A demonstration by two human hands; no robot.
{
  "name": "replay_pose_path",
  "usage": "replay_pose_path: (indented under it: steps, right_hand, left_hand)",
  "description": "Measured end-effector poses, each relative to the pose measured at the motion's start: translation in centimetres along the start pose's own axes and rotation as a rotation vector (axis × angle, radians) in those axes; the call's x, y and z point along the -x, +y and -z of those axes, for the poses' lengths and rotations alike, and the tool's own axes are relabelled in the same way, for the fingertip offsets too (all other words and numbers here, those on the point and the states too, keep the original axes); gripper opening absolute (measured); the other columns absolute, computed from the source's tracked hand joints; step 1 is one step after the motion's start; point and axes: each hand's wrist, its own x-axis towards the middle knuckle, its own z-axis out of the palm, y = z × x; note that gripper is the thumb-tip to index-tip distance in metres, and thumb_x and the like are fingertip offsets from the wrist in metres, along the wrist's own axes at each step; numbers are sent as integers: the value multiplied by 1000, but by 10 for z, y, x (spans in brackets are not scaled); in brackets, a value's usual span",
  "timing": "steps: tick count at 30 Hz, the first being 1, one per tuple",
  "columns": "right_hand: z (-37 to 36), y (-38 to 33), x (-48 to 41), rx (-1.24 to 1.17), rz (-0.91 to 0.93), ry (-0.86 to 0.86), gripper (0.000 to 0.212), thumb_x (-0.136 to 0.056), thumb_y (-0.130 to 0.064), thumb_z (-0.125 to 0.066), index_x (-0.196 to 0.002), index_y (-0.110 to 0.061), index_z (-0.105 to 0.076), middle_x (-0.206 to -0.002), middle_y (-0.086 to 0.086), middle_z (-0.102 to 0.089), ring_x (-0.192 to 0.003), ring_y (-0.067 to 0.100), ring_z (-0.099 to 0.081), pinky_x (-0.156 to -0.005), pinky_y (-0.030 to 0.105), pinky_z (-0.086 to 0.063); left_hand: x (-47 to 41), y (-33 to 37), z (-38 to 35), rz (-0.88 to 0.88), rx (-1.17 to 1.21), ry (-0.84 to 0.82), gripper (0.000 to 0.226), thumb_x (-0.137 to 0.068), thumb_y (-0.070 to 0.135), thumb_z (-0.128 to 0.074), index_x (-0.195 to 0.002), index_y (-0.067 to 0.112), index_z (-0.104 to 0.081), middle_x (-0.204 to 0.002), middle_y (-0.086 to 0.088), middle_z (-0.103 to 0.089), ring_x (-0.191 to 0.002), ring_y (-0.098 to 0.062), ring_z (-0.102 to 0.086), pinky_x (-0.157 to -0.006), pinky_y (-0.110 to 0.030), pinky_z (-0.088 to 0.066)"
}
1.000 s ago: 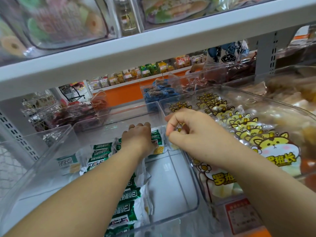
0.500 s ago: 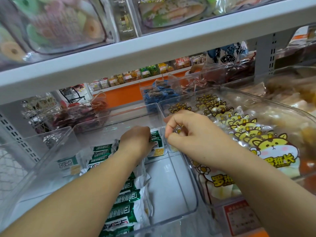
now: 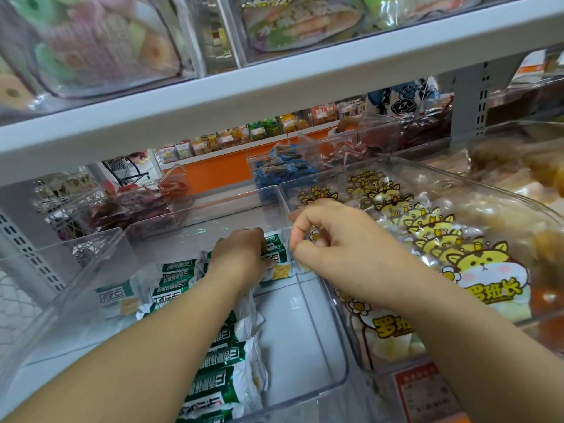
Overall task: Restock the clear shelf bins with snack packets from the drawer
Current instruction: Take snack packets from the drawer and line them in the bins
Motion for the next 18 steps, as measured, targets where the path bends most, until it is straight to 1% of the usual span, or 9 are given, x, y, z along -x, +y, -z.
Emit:
replay_pose_path:
  steps: [3, 5, 7, 9, 11, 13, 14, 16, 18]
  right_hand:
    - [-1, 2, -1, 9, 6, 3, 11, -82, -23, -57, -71, -26, -58, -111, -9, -56, -58, -2, -40, -68, 23, -37]
    - [-1, 1, -1, 13, 10, 11, 11, -82, -23, -58, -71, -26, -58, -110, -9, -57, -58, -3, -41, -68, 22, -37]
    - [-1, 0, -1, 27, 20, 21, 13, -82, -22, -58, -69, -27, -57, -109, -9, -58, -58, -4, -41, -68, 22, -37]
    - [-1, -1, 0, 55, 31, 24, 15, -83, -22, -58, -69, -28, -56, -107, -9, -58, -58, -4, -41, -66, 21, -36]
    - [0, -2, 2, 99, 50, 35, 14, -86, -23, -56, -73, -28, -58, -96, -11, -60, -58, -5, -44, -59, 14, -33]
    - [3, -7, 4, 198, 68, 52, 13, -90, -25, -53, -81, -26, -63, -93, -10, -63, -63, -5, -49, -55, 13, -34]
    - [3, -8, 6, 291, 74, 70, 15, -92, -26, -52, -86, -24, -66, -98, -7, -65, -72, -3, -52, -61, 17, -40]
    - [2, -14, 12, 490, 94, 143, 21, -94, -27, -50, -92, -20, -70, -102, -3, -67, -94, 15, -53, -79, 33, -46]
    - [-2, -23, 22, 583, 184, 232, 24, -92, -27, -49, -86, -18, -71, -94, -2, -69, -92, 25, -54, -77, 40, -48]
  left_hand:
    - [-1, 3, 4, 43, -20, -19, 17, -89, 31, -55, -83, 20, -44, -80, 0, -48, -77, -24, -47, -66, -31, -32]
    - [-4, 5, 6, 86, -113, -55, 19, -87, 39, -56, -84, 23, -46, -80, 3, -49, -79, -21, -46, -73, -32, -32]
    - [-6, 7, 8, 107, -180, -79, 22, -86, 46, -56, -87, 25, -49, -90, 2, -56, -85, -22, -46, -81, -34, -32]
    - [-7, 10, 12, 109, -238, -112, 27, -85, 52, -56, -91, 26, -53, -101, -1, -60, -98, -24, -48, -86, -36, -32]
    - [-2, 13, 21, 102, -273, -143, 34, -86, 56, -54, -104, 27, -56, -112, -2, -60, -112, -25, -48, -91, -37, -33]
    - [11, 17, 33, 79, -277, -128, 37, -89, 53, -52, -117, 27, -56, -121, -3, -59, -118, -26, -48, -96, -37, -34]
    - [21, 18, 39, 61, -258, -102, 36, -91, 49, -51, -119, 27, -56, -122, -4, -59, -117, -26, -50, -96, -36, -35]
    - [48, 22, 50, 33, -158, -22, 30, -92, 44, -51, -115, 27, -59, -117, -2, -63, -111, -26, -55, -94, -35, -36]
    - [82, 25, 62, 32, 29, 85, 23, -92, 42, -52, -109, 29, -61, -111, 4, -67, -107, -22, -58, -91, -33, -38]
